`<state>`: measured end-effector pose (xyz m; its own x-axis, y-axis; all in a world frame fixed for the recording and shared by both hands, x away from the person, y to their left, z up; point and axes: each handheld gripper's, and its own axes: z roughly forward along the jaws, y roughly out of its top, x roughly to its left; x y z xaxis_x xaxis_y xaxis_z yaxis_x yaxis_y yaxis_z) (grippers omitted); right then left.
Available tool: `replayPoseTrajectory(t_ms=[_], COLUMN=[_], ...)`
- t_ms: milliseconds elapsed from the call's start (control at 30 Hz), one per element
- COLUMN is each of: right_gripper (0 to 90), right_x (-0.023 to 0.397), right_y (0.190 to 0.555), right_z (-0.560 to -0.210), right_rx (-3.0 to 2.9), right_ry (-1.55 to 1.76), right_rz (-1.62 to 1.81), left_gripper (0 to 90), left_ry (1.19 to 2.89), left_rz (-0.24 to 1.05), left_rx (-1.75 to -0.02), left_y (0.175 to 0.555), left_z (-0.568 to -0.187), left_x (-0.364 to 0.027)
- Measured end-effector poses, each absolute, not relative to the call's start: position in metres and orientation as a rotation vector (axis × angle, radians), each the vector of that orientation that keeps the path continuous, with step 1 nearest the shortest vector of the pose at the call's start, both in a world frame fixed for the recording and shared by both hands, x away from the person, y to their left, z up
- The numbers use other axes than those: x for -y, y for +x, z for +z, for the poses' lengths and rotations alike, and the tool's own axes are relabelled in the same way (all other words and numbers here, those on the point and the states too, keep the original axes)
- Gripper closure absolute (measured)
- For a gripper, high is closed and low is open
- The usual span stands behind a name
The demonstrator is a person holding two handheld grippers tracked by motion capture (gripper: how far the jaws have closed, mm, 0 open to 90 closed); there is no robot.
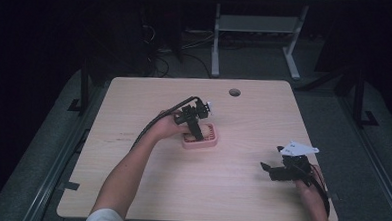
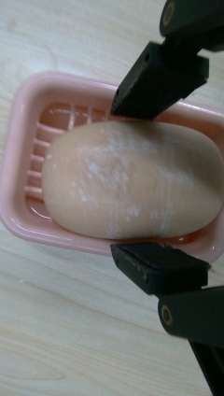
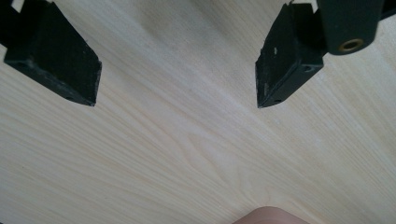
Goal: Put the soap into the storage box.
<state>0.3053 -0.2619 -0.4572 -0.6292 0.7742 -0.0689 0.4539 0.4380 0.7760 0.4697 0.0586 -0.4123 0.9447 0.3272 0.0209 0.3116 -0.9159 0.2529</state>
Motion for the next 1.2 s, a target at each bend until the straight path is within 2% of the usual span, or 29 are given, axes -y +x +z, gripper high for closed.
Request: replayPoseTrajectory(t_ms=[500, 1200], right_gripper=[13.9, 13.9], right_x=[0.262, 0.260], right_y=[0.306, 0.306], right_z=[-0.458, -0.458], right_rx=[-2.284, -2.289], right_ry=[1.030, 1.013], right_rz=[1.027, 1.013], left_gripper=[23.3, 22.1], left_ry=[2.859, 2.812], left_rz=[0.118, 0.127], left_rx=[-0.421, -0.489], left_y=[0.453, 0.440], left_z=[-0.403, -0.401], left_x=[-0.060, -0.087])
